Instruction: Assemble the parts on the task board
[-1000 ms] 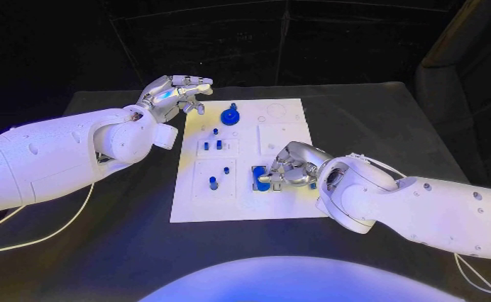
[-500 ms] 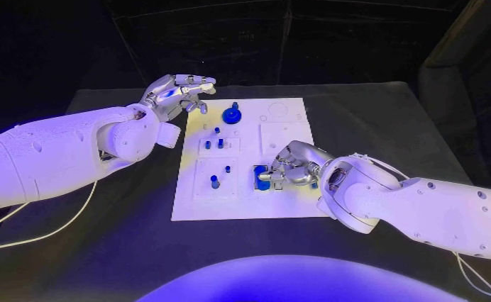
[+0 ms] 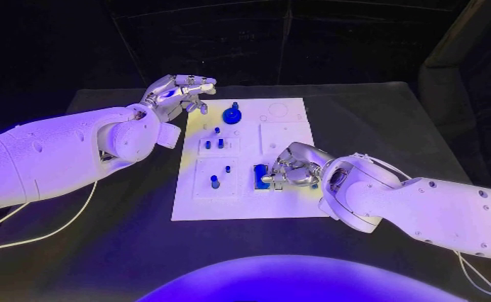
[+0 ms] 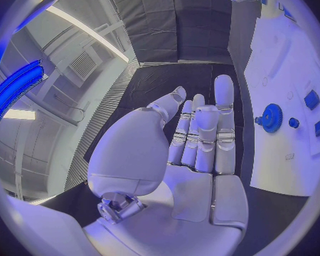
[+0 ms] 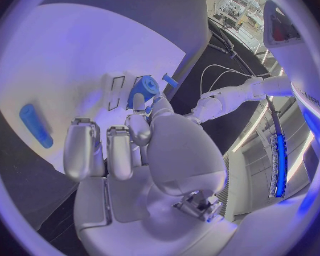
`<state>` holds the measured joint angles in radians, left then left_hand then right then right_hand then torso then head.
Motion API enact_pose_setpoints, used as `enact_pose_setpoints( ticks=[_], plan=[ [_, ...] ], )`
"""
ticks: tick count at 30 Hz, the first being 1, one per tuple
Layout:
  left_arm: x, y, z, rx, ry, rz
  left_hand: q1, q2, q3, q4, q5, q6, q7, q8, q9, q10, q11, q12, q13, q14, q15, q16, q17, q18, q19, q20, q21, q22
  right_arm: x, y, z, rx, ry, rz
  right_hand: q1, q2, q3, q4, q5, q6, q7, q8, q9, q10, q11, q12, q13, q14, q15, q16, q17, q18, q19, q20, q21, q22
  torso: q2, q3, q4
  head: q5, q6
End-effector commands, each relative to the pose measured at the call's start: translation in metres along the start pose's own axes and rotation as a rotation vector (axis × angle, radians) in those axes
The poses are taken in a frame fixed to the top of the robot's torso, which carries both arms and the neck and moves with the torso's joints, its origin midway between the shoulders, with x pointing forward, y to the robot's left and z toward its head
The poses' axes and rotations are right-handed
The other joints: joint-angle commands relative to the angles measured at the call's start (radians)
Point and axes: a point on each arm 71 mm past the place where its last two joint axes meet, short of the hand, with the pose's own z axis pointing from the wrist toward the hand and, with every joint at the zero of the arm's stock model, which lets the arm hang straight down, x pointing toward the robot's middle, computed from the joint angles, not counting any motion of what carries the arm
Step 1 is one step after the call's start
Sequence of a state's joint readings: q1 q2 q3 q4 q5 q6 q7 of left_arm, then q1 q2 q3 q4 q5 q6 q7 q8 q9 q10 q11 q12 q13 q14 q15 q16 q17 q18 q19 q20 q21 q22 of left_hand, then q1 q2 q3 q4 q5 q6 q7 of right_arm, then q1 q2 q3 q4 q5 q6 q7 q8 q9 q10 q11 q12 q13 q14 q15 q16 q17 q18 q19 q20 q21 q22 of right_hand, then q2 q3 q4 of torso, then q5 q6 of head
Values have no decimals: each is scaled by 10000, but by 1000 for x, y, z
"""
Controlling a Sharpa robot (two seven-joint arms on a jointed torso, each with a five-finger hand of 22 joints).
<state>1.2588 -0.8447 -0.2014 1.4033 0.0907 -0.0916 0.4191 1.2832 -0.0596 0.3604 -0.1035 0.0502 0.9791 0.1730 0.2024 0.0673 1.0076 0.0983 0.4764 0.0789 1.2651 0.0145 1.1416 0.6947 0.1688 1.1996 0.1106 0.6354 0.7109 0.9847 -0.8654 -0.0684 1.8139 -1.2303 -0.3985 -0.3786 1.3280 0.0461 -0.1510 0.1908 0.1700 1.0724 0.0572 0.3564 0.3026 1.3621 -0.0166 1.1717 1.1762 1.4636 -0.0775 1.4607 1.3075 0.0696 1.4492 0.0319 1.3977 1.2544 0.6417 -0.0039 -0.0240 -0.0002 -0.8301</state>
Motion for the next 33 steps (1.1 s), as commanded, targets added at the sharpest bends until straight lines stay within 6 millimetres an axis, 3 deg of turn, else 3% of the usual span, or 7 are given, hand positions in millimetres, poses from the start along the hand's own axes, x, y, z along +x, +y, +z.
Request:
enact_pose_setpoints(
  ticks=[1, 12, 20, 27, 29, 33],
  plan=[
    [2, -1, 0, 52, 137, -30, 7, 80, -38, 6, -7, -60, 5, -47, -2, -80, 2, 46, 6, -44, 11, -23, -11, 133, 27, 47, -62, -15, 0, 1, 1, -20, 51, -190, 129, 78, 23, -100, -18, 36, -34, 58, 19, 80, -40, 77, 44, 688, -77, 17, 686, -46, 32, -64, 48, 17, 1, -6, 23, 7, -8],
    [2, -1, 1, 54, 134, -25, 7, 80, -38, 6, -7, -60, 5, -47, -2, -80, 2, 46, 6, -44, 11, -23, -11, 133, 27, 47, -62, -15, 2, 1, 8, 203, 7, -280, 284, 246, 62, -215, -47, 77, -64, 73, 38, 140, -66, 156, 134, 697, -97, 38, 732, -57, 53, -81, 76, 71, 5, 3, 2, 24, -40],
    [1, -1, 1, 50, 117, -19, 7, 80, -38, 6, -7, -60, 5, -47, -2, -80, 2, 46, 6, -44, 11, -23, -11, 133, 27, 47, -62, -15, 0, 0, 8, 105, -129, -267, 339, 171, -10, -306, -61, 53, -56, 57, 40, 119, -66, 103, 94, 689, -103, 15, 700, -52, 42, -90, 60, 45, -7, 4, -5, 9, -56],
    [0, -1, 0, 49, 88, -13, 7, 80, -38, 6, -7, -60, 5, -47, -2, -80, 2, 46, 6, -44, 11, -23, -11, 133, 27, 47, -62, -15, -8, -1, -4, -588, -624, 213, 246, 51, -216, -332, 261, -343, 128, -238, -72, 38, 69, -19, 9, 692, -15, 16, 720, -52, 26, -45, 40, 20, -13, 14, -21, -43, -36],
    [-1, -1, 0, 44, 70, -9, 7, 80, -38, 6, -7, -60, 5, -47, -2, -80, 2, 46, 6, -44, 11, -23, -11, 133, 27, 47, -62, -15, -13, -6, -10, -631, -790, 339, 177, 49, -307, -313, 346, -582, 254, -471, -166, 34, 172, -11, 26, 699, 68, 29, 747, -56, 27, 17, 46, 33, -21, 12, -35, -98, -32],
    [-3, 0, -2, 22, 26, 5, 5, 84, -44, 5, -7, -63, 5, -47, -2, -85, 3, 51, 6, -47, 12, -22, -17, 134, 29, 48, -66, -19, -26, -25, -25, -75, -1013, 444, 174, 73, -354, -330, 411, -659, 316, -617, -225, 19, 228, -30, 15, 701, 120, 34, 761, -55, 26, 68, 48, 36, -37, 0, -58, -230, 7]
  ],
)
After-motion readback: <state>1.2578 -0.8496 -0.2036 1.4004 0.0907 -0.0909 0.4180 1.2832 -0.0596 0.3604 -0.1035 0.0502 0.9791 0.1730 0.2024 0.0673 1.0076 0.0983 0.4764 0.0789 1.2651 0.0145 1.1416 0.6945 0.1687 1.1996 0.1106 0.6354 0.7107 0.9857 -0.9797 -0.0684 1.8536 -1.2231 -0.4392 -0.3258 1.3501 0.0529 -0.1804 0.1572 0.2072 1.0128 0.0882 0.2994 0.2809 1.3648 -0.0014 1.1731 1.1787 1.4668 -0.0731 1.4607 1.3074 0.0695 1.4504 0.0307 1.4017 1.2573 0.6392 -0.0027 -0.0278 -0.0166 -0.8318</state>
